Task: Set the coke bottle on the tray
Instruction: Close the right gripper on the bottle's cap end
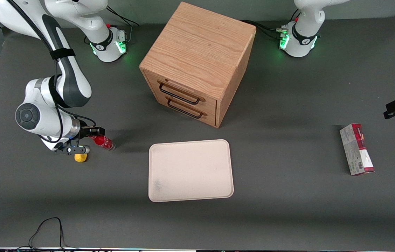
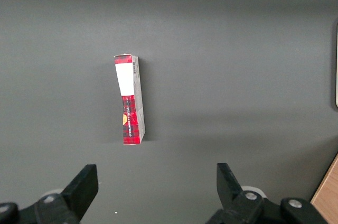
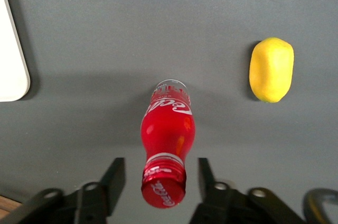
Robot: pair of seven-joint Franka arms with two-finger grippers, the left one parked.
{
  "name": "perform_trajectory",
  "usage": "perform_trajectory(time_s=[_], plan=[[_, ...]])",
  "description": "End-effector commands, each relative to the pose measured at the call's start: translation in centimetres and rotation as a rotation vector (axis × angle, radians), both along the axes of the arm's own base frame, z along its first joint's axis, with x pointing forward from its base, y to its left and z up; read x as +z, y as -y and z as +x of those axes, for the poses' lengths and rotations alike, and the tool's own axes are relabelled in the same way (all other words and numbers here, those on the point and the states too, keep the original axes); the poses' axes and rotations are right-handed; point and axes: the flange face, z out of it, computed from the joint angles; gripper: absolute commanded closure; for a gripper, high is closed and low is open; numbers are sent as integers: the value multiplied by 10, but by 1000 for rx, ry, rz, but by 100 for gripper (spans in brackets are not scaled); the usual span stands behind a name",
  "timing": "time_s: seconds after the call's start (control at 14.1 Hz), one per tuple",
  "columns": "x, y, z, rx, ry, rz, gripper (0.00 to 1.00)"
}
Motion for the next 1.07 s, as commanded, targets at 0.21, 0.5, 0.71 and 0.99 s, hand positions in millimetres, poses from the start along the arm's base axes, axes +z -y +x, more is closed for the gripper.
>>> perform_trajectory(time_s=[0.21,0.5,0.71,0.99], plan=[[8,0,-6,2,18,1,100],[29,3,0,-12,22,3,100],[66,6,13,-9,-24,1,100],[129,4,24,-16,-53,0,100]])
